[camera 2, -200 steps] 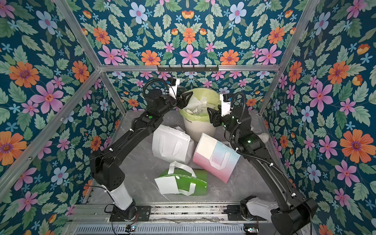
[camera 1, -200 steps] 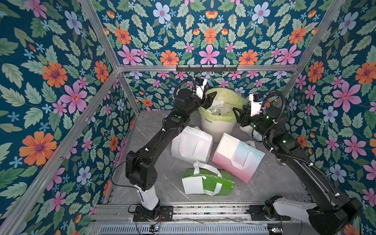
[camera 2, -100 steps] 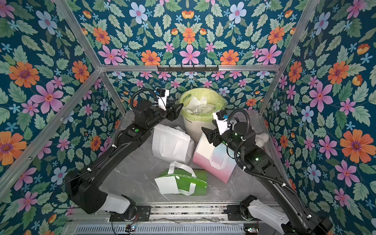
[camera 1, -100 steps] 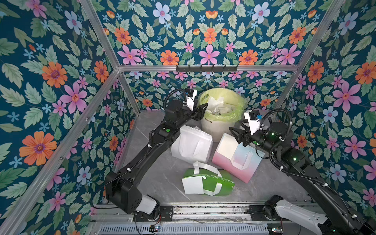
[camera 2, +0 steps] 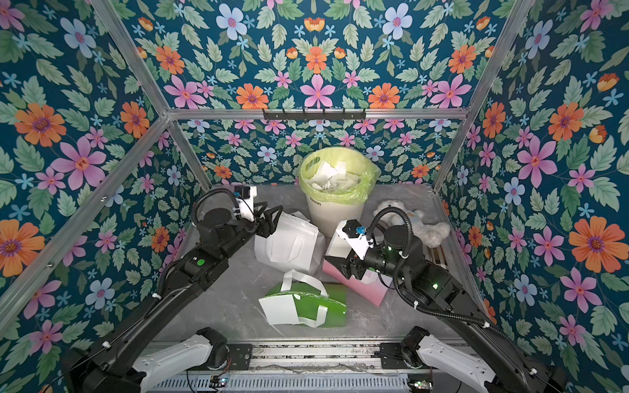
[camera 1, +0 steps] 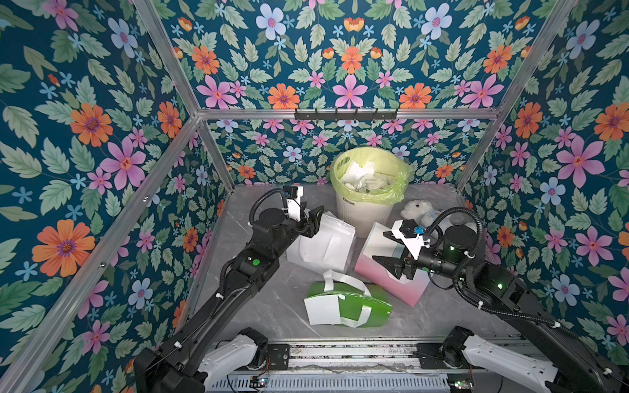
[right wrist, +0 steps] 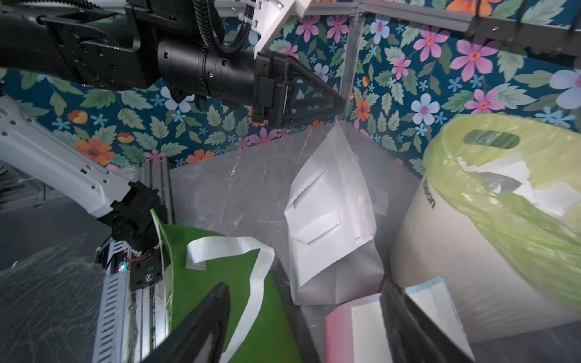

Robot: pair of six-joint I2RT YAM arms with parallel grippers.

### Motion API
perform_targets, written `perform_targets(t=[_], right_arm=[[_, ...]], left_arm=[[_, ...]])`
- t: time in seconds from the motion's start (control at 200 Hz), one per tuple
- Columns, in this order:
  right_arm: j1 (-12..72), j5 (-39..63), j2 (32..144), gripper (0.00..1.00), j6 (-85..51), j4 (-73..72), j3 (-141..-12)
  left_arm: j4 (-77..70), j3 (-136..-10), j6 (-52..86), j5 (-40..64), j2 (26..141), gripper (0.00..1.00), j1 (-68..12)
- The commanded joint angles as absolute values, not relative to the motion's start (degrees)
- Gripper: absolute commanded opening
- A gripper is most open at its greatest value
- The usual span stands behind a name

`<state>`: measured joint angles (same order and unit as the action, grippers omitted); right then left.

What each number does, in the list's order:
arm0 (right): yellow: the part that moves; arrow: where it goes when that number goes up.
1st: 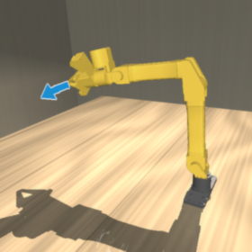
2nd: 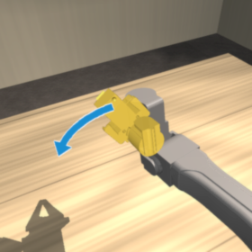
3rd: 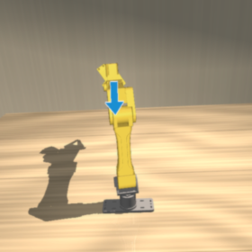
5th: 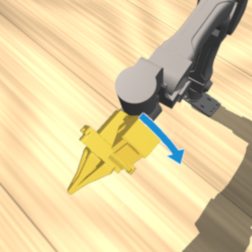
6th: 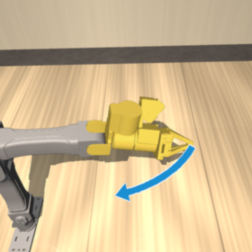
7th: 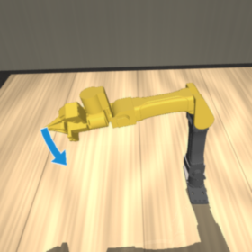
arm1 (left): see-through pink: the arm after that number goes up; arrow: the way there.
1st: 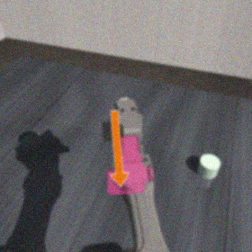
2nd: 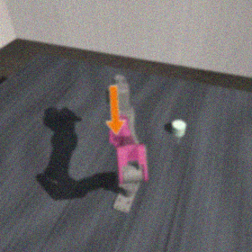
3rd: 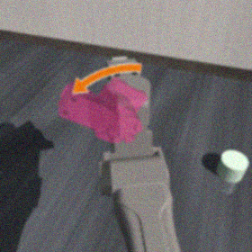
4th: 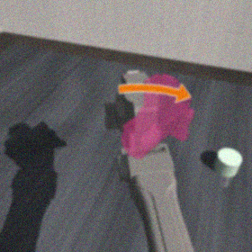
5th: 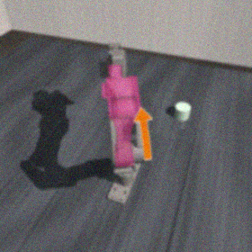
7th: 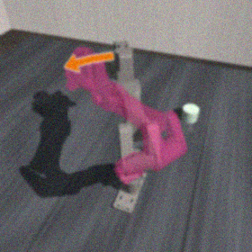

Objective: Shred takeout receipts and throw away
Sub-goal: Pick up the takeout bag at the center of the board.

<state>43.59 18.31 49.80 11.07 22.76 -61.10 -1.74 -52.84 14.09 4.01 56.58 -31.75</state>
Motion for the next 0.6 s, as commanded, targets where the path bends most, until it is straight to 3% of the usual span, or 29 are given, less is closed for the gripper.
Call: perform_targets(t=[0.0, 0.595], right_arm=[[46.5, 17.1, 50.3, 0.78, 16.3, 26.2, -60.8], [57.5, 18.1, 56.0, 0.79, 20.9, 30.2, -60.8]], left_arm=[[-1.4, -49.2, 17.0, 0.1, 52.0, 0.63, -31.7], [4.0, -39.6, 22.0, -7.5, 38.2, 0.63, -31.7]])
